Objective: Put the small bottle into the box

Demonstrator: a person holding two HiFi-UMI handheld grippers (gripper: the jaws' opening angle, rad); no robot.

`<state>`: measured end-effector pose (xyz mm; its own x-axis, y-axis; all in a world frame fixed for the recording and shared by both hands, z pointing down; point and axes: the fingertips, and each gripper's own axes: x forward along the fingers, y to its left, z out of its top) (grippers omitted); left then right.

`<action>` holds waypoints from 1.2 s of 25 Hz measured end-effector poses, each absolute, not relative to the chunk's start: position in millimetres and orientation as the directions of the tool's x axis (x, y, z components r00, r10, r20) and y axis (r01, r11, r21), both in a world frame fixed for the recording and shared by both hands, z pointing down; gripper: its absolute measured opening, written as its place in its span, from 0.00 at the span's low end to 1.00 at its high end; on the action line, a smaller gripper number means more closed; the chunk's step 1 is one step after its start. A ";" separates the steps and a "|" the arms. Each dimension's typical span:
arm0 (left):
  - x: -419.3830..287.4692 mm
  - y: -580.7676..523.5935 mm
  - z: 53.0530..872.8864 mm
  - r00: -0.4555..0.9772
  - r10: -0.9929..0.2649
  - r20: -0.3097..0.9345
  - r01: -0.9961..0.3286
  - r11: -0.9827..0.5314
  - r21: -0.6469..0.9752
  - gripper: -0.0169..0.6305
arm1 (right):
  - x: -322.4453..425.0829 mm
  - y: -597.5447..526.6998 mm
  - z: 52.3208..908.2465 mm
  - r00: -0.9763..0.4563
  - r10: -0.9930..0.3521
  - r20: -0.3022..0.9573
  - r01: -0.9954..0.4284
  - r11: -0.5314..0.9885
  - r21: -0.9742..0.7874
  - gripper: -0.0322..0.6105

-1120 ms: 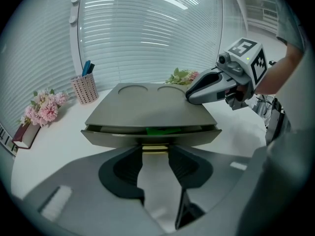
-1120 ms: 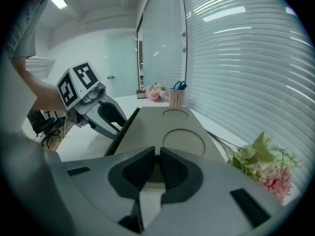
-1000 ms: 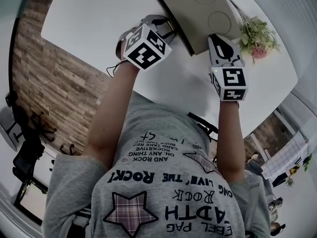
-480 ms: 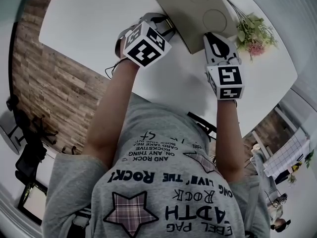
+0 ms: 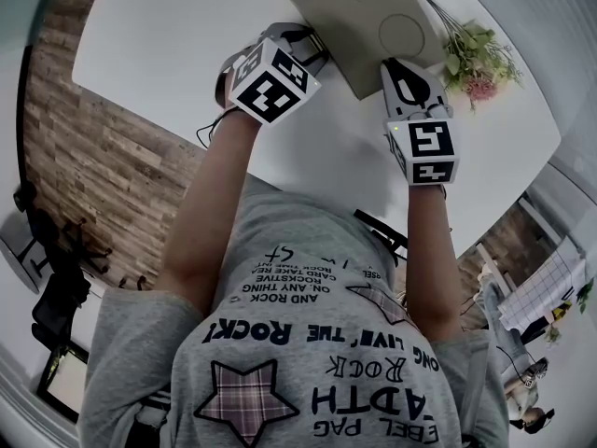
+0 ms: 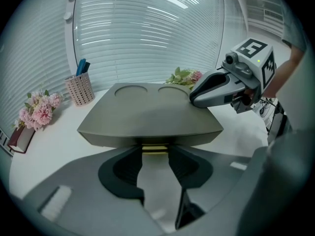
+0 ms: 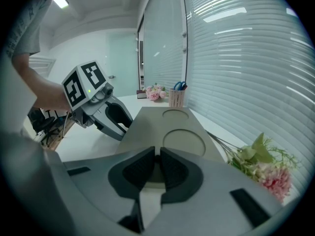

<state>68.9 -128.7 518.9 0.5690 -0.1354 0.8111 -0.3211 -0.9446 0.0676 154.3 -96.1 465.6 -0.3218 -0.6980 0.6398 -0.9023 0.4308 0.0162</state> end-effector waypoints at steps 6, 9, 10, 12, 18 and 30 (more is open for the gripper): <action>69.6 -127.7 518.9 0.590 -0.105 0.801 -0.337 -0.933 0.126 0.30 | 153.8 -94.8 464.1 -0.307 -0.702 0.643 -0.890 0.451 0.067 0.11; 65.0 -126.5 519.6 0.600 -0.094 0.795 -0.369 -0.914 0.171 0.30 | 154.7 -95.7 464.0 -0.301 -0.695 0.652 -0.899 0.435 0.049 0.11; 62.5 -125.6 518.9 0.603 -0.095 0.792 -0.380 -0.907 0.180 0.30 | 155.9 -95.8 463.7 -0.300 -0.694 0.654 -0.905 0.423 0.034 0.12; 55.7 -123.0 515.9 0.605 -0.099 0.790 -0.397 -0.898 0.192 0.30 | 158.1 -95.1 461.9 -0.304 -0.693 0.654 -0.914 0.405 0.004 0.12; 30.9 -124.0 508.2 0.592 -0.151 0.792 -0.414 -0.900 0.138 0.30 | 167.2 -90.4 450.0 -0.288 -0.712 0.641 -0.925 0.381 0.007 0.12; -3.5 -97.8 467.8 0.608 -0.239 0.757 -0.481 -0.870 0.112 0.26 | 173.4 -65.2 408.1 -0.301 -0.761 0.574 -0.936 0.351 -0.026 0.09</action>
